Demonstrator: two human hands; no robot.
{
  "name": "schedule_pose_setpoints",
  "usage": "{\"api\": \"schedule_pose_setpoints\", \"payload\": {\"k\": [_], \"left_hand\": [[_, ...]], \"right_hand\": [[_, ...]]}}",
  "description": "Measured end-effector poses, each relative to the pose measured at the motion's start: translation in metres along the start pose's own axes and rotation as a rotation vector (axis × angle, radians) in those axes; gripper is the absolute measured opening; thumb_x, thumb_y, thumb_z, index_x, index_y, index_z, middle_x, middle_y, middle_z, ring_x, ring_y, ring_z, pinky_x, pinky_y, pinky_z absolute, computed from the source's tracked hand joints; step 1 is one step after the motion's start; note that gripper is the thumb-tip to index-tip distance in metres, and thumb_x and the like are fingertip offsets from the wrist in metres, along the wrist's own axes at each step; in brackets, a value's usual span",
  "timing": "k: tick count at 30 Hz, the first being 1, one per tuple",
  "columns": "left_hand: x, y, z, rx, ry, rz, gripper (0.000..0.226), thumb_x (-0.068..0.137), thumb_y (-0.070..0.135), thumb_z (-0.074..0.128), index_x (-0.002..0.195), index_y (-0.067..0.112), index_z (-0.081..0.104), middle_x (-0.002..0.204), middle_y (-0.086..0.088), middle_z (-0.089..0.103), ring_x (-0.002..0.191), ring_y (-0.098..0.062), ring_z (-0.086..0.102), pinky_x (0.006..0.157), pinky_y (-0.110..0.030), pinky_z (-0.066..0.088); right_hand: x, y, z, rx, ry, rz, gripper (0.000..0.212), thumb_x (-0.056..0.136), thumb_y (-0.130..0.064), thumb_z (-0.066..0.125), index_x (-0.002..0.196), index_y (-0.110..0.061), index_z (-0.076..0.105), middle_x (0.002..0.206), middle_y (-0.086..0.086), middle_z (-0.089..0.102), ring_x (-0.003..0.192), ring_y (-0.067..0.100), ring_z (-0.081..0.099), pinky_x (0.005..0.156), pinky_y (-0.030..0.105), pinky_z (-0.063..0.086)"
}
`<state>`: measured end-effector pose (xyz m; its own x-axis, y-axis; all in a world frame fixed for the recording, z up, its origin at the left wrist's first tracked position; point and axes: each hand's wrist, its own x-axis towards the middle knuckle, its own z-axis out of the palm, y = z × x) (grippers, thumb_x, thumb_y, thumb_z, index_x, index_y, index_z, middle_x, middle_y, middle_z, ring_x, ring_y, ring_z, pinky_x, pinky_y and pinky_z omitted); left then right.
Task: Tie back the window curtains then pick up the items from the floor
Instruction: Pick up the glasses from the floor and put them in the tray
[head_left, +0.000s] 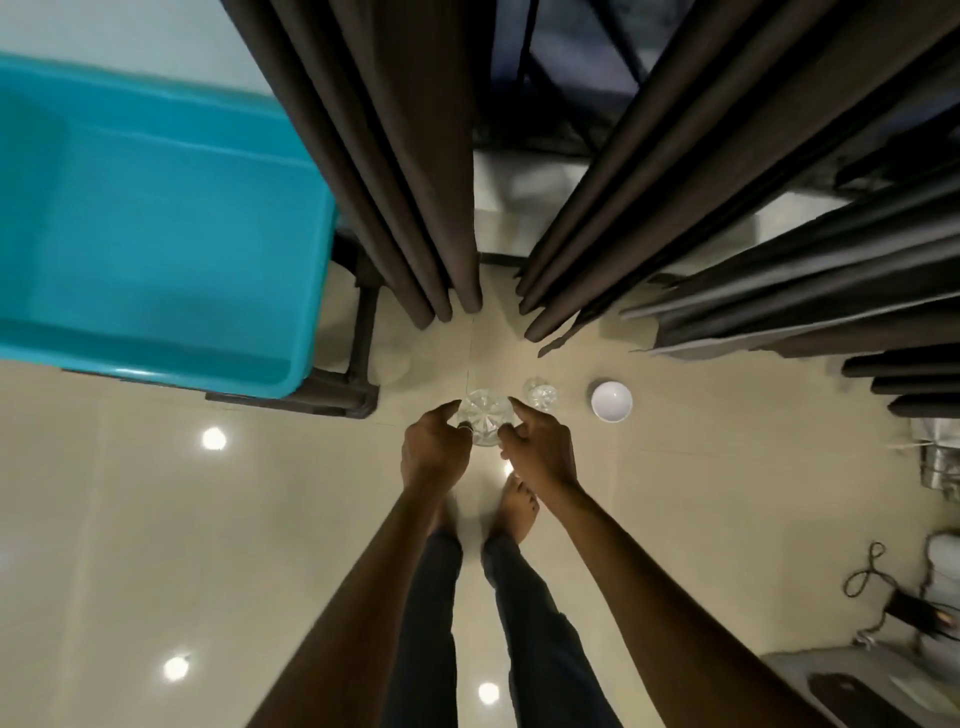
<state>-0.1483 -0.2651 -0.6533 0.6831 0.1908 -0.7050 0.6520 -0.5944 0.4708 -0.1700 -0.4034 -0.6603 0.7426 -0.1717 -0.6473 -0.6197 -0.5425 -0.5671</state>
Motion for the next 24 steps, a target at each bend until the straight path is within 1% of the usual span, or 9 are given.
{"api": "schedule_pose_setpoints", "payload": {"k": [4, 8, 11, 12, 13, 16, 18, 21, 24], "left_hand": [[-0.065, 0.025, -0.041, -0.070, 0.063, -0.011, 0.041, 0.097, 0.025, 0.058, 0.137, 0.026, 0.059, 0.118, -0.007, 0.074, 0.104, -0.024, 0.070, 0.096, -0.038, 0.056], [-0.129, 0.046, -0.075, -0.159, 0.152, -0.003, 0.035, 0.097, 0.027, 0.060, 0.131, 0.025, 0.063, 0.115, -0.007, 0.074, 0.100, -0.025, 0.071, 0.091, -0.044, 0.059], [-0.168, 0.056, -0.094, -0.226, 0.244, -0.017, 0.032, 0.097, 0.028, 0.062, 0.128, 0.023, 0.065, 0.121, -0.005, 0.072, 0.101, -0.023, 0.070, 0.092, -0.043, 0.059], [-0.179, 0.059, -0.099, -0.240, 0.275, -0.025, 0.032, 0.098, 0.029, 0.061, 0.128, 0.022, 0.065, 0.124, -0.004, 0.070, 0.104, -0.023, 0.069, 0.094, -0.041, 0.058], [-0.188, 0.061, -0.103, -0.245, 0.300, -0.033, 0.032, 0.098, 0.029, 0.060, 0.129, 0.020, 0.066, 0.126, -0.003, 0.069, 0.107, -0.022, 0.068, 0.095, -0.037, 0.056], [-0.211, 0.057, -0.114, -0.259, 0.367, -0.027, 0.032, 0.100, 0.032, 0.055, 0.128, 0.019, 0.066, 0.124, -0.001, 0.070, 0.110, -0.021, 0.067, 0.090, -0.029, 0.049], [-0.218, 0.053, -0.124, -0.266, 0.390, -0.025, 0.032, 0.099, 0.033, 0.055, 0.126, 0.021, 0.067, 0.120, 0.001, 0.072, 0.107, -0.020, 0.068, 0.092, -0.034, 0.054], [-0.221, 0.042, -0.144, -0.262, 0.398, -0.004, 0.030, 0.098, 0.032, 0.057, 0.123, 0.021, 0.070, 0.114, 0.003, 0.074, 0.100, -0.018, 0.069, 0.086, -0.035, 0.057], [-0.217, 0.028, -0.169, -0.251, 0.410, 0.029, 0.026, 0.096, 0.028, 0.057, 0.114, 0.020, 0.073, 0.102, 0.003, 0.075, 0.089, -0.015, 0.067, 0.074, -0.027, 0.052]], "right_hand": [[-0.058, -0.045, -0.032, 0.025, 0.011, -0.031, 0.048, 0.097, -0.025, 0.056, 0.145, -0.023, 0.055, 0.107, 0.006, 0.078, 0.084, 0.015, 0.072, 0.084, 0.025, 0.057], [-0.113, -0.081, -0.057, 0.083, 0.039, -0.070, 0.045, 0.097, -0.025, 0.057, 0.142, -0.022, 0.059, 0.118, 0.007, 0.075, 0.096, 0.019, 0.073, 0.088, 0.025, 0.056], [-0.149, -0.102, -0.064, 0.131, 0.079, -0.087, 0.041, 0.098, -0.025, 0.057, 0.138, -0.018, 0.063, 0.121, 0.006, 0.074, 0.087, 0.014, 0.072, 0.070, 0.007, 0.050], [-0.160, -0.108, -0.064, 0.151, 0.090, -0.090, 0.039, 0.098, -0.024, 0.058, 0.137, -0.017, 0.064, 0.120, 0.005, 0.074, 0.085, 0.014, 0.072, 0.065, 0.005, 0.048], [-0.169, -0.113, -0.063, 0.177, 0.098, -0.087, 0.039, 0.098, -0.025, 0.058, 0.135, -0.017, 0.065, 0.120, 0.004, 0.075, 0.087, 0.016, 0.073, 0.067, 0.009, 0.052], [-0.193, -0.127, -0.056, 0.239, 0.101, -0.085, 0.038, 0.097, -0.027, 0.059, 0.133, -0.021, 0.067, 0.119, 0.003, 0.075, 0.097, 0.021, 0.074, 0.084, 0.034, 0.062], [-0.202, -0.136, -0.050, 0.251, 0.099, -0.089, 0.035, 0.099, -0.027, 0.059, 0.132, -0.021, 0.068, 0.118, 0.001, 0.075, 0.096, 0.018, 0.073, 0.080, 0.028, 0.062], [-0.213, -0.152, -0.042, 0.231, 0.086, -0.093, 0.033, 0.099, -0.023, 0.058, 0.131, -0.021, 0.068, 0.112, 0.001, 0.077, 0.084, 0.013, 0.072, 0.059, 0.009, 0.049], [-0.221, -0.175, -0.033, 0.201, 0.068, -0.128, 0.033, 0.098, -0.019, 0.057, 0.129, -0.021, 0.069, 0.106, 0.002, 0.077, 0.077, 0.011, 0.070, 0.057, 0.011, 0.047]]}}
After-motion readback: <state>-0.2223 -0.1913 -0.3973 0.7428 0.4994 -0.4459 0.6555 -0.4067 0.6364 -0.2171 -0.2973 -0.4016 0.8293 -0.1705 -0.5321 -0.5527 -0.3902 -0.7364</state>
